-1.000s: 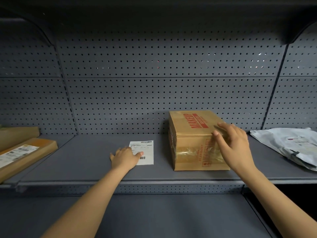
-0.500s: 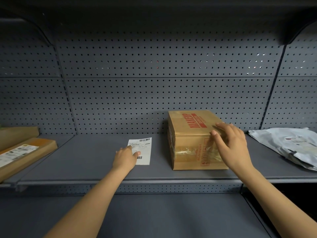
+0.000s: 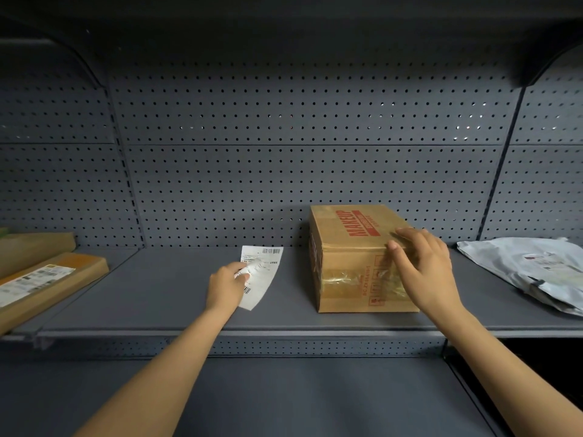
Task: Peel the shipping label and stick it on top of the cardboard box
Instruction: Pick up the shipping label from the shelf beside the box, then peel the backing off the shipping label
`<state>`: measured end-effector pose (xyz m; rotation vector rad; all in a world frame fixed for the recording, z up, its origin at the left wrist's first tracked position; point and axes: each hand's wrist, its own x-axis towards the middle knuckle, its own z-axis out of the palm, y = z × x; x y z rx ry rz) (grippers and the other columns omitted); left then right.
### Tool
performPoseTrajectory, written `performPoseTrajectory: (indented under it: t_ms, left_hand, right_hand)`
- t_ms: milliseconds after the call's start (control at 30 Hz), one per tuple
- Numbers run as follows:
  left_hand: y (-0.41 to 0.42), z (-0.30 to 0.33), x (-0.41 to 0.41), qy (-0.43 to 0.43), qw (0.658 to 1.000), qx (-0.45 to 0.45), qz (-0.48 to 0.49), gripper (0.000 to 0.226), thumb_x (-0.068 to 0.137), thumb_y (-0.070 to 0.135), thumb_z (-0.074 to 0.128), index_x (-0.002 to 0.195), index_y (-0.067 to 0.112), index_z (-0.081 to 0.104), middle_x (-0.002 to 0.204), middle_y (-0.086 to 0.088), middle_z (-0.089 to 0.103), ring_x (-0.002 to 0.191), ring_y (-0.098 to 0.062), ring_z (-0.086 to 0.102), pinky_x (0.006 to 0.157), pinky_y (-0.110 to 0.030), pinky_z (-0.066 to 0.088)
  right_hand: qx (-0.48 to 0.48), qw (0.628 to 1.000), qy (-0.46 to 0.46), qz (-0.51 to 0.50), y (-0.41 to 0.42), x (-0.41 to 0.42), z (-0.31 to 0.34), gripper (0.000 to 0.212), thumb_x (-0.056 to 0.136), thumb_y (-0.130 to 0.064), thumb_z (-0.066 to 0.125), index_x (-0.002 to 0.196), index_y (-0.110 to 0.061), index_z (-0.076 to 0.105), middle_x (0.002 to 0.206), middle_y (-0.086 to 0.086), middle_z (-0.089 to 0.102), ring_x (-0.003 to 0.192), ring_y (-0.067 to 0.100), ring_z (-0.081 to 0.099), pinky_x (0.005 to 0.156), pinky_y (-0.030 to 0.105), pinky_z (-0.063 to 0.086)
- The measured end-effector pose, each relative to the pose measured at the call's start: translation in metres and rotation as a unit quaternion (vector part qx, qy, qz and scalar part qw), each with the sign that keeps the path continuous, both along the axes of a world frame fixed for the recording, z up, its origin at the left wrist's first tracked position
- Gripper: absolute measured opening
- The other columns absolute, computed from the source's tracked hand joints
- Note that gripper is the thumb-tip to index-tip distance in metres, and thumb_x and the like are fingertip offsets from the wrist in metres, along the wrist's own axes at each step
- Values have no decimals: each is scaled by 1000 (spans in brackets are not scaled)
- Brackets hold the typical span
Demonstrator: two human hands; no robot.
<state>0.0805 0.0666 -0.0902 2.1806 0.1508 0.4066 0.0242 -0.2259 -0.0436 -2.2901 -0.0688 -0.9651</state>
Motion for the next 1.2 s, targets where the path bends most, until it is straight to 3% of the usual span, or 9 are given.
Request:
performPoseTrajectory:
  t_ms: [233,367,500,633,733,867,1000,1067,1200]
  left_hand:
    - [-9,30,-6,-99,988,-119,27,31,87,12,53,117,10,61,114,-13,66,88,-18,54,74,-22,36]
    - [-28,62,-13,-158,967,-200,-27,31,85,10,54,115,12,63,111,-9,68,88,-19,60,73,-25,43]
    - [-52,86,-24,-197,953,-218,-79,32,86,9,54,118,11,61,108,-2,66,89,-13,61,62,-4,47]
    - [-73,98,-35,-217,951,-196,-103,33,86,13,55,117,19,62,107,1,68,89,-13,64,62,-7,49]
    - [-85,102,-41,-229,950,-179,-110,33,85,14,57,116,21,62,107,0,70,86,-14,65,66,-13,50]
    - [-96,102,-48,-222,950,-178,-126,35,84,13,59,118,21,61,109,-1,67,80,-7,63,59,-6,47]
    - [-104,97,-55,-224,946,-161,-168,39,83,15,60,121,25,57,120,10,55,114,-12,55,93,-32,50]
    - [-105,96,-56,-229,945,-139,-190,42,84,18,59,125,24,53,127,11,48,117,-12,52,97,-34,48]
    - [-103,103,-54,-214,933,-185,-221,41,88,19,54,128,25,48,134,0,48,109,-9,57,80,-13,52]
  right_hand:
    - [-49,998,-22,-23,12,-5,10,67,78,-57,30,124,-14,52,138,8,48,139,27,23,111,41,15]
    - [-64,995,-55,53,34,-9,26,49,87,-44,43,124,-13,51,132,6,53,132,22,36,109,35,25]
    - [73,981,-25,178,59,-8,42,31,90,-29,51,119,-19,55,116,-3,61,107,8,54,94,24,43]
    - [222,941,12,254,75,-2,59,29,88,-23,55,117,-18,55,100,-15,61,92,-9,57,82,8,47]
    - [288,908,24,304,79,1,69,25,87,-24,57,111,-19,57,103,-10,65,93,1,63,77,15,52]
    - [347,892,17,290,76,3,74,16,87,-19,56,103,-17,59,86,-11,67,71,-2,66,61,16,54]
    - [387,888,27,248,65,6,72,11,90,-16,52,88,-21,62,89,-2,69,78,15,67,67,32,58]
    - [398,884,30,245,58,6,71,13,90,-15,52,85,-20,63,85,-1,70,72,12,68,59,26,57]
    - [391,890,52,231,46,8,70,11,88,-17,54,86,-19,65,85,-2,71,73,15,68,59,27,56]
